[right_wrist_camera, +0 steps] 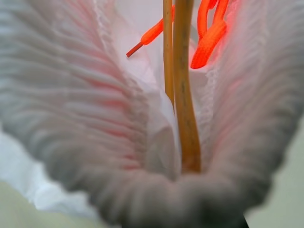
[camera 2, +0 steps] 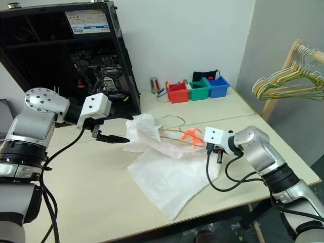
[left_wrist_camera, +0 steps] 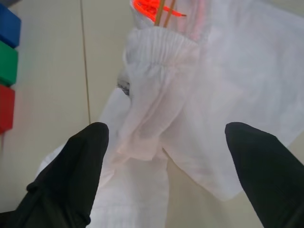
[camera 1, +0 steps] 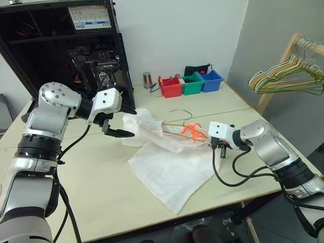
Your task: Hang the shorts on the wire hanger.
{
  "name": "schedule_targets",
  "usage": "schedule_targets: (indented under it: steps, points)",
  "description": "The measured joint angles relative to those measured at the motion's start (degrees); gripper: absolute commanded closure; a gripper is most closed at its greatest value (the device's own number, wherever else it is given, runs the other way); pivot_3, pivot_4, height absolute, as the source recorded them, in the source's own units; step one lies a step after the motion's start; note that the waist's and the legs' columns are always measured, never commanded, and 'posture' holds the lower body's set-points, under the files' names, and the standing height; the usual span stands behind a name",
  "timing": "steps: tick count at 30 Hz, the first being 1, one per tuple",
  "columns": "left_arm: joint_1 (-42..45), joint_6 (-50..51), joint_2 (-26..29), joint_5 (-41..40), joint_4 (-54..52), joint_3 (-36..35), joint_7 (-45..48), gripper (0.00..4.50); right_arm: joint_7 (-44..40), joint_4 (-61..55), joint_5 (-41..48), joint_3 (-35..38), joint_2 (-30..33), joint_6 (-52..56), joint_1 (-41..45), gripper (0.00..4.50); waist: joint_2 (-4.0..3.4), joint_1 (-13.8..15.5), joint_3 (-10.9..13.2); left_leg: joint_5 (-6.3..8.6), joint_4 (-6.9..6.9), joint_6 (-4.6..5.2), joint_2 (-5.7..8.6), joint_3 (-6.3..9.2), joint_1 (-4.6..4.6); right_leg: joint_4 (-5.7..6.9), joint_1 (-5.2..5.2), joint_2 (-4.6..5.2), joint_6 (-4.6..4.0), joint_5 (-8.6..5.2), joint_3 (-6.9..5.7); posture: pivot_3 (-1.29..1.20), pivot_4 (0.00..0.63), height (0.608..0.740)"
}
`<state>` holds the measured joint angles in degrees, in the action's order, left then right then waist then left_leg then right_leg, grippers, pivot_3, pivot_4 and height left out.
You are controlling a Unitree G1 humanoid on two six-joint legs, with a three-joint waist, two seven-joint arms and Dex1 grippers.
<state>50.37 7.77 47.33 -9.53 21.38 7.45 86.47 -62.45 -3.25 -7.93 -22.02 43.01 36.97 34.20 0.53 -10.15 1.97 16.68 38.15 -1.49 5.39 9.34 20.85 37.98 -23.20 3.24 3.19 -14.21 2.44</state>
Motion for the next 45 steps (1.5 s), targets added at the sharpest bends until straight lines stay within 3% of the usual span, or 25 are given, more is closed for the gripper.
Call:
schedule_targets:
  steps: [4,10,14,20,24,30,34,39,45]
  points:
    - [-4.88,8.72,-8.33,-6.17,-12.62,-2.91,-8.82,0.01,0.36,-15.18,4.81,8.5,3.39,13.99,-11.9,4.5,0.01,1.02,-0.01,0.01,0.09,0.02,-0.01,-0.01,0.06,-0.01,0.04,0.05,0.04,-0.02,0.16,-0.22,0.0,0.74]
    - [-9.41,13.33,-15.18,-8.06,-20.26,-2.1,-16.62,0.01,3.96,-32.28,10.18,19.55,4.17,32.56,-25.21,4.5,-0.02,0.56,-0.03,0.06,0.1,0.11,-0.12,-0.05,-0.03,0.05,0.08,0.01,0.06,-0.03,0.12,-0.26,0.0,0.74]
    - [-9.58,13.5,-23.74,-9.26,-22.54,-0.36,-21.64,0.01,10.66,-39.24,10.89,32.46,-7.2,51.27,-26.27,4.5,-0.06,0.55,-0.24,0.05,0.17,0.08,-0.09,-0.04,-0.02,0.0,0.18,0.03,0.05,-0.02,0.11,-0.34,0.0,0.74]
    - [-7.11,9.57,-34.12,-6.18,-16.88,2.18,-30.63,0.01,30.29,-34.03,1.22,45.06,-18.77,55.15,-22.32,4.5,-0.69,-0.67,-0.69,0.04,0.3,0.04,0.05,-0.22,-0.02,-0.04,0.25,0.12,0.05,-0.01,0.14,-0.37,0.0,0.74]
    - [-4.9,7.97,-38.23,-5.54,-13.69,3.36,-33.09,0.01,37.88,-33.63,-2.73,51.2,-24.31,55.13,-17.21,4.5,-0.86,-2.86,-0.81,0.04,0.0,0.04,-0.07,-0.11,-0.05,-0.1,0.22,0.08,0.08,-0.05,0.13,-0.38,0.0,0.74]
    - [-4.09,6.6,-41.04,-5.42,-12.23,3.96,-33.9,0.01,42.79,-32.51,-7.44,56.87,-31.48,55.14,-18.84,4.5,-1.38,-5.79,-1.13,0.06,-0.08,0.08,0.01,-0.22,-0.05,-0.09,0.17,0.09,0.17,-0.12,0.15,-0.38,0.0,0.74]
    - [-3.19,5.84,-42.26,-5.04,-10.7,4.65,-34.16,0.01,44.65,-29.48,-10.27,60.21,-29.71,55.14,-15.1,4.5,-1.69,-6.92,-1.33,0.07,-0.06,0.09,0.07,-0.29,-0.05,-0.1,0.2,0.11,0.28,-0.18,0.13,-0.38,0.0,0.74]
    - [1.99,2.74,-47.06,-4.67,-5.65,4.84,-34.78,0.01,45.38,-21.49,-10.99,60.16,-19.53,55.14,-9.32,4.5,-1.74,-7.49,-1.34,0.1,-0.08,0.17,0.13,-0.29,-0.15,-0.29,0.47,0.1,0.36,-0.25,0.04,-0.39,0.0,0.74]
    - [8.56,-2.11,-51.24,-3.94,2.51,4.25,-37.6,0.01,47.93,-12.35,-10.52,59.73,-14.43,55.13,-1.49,4.5,-1.88,-8.19,-1.41,0.28,-0.21,0.47,0.04,-0.36,-0.69,-0.78,1.21,-0.01,0.89,-0.57,-0.03,-0.39,0.0,0.74]
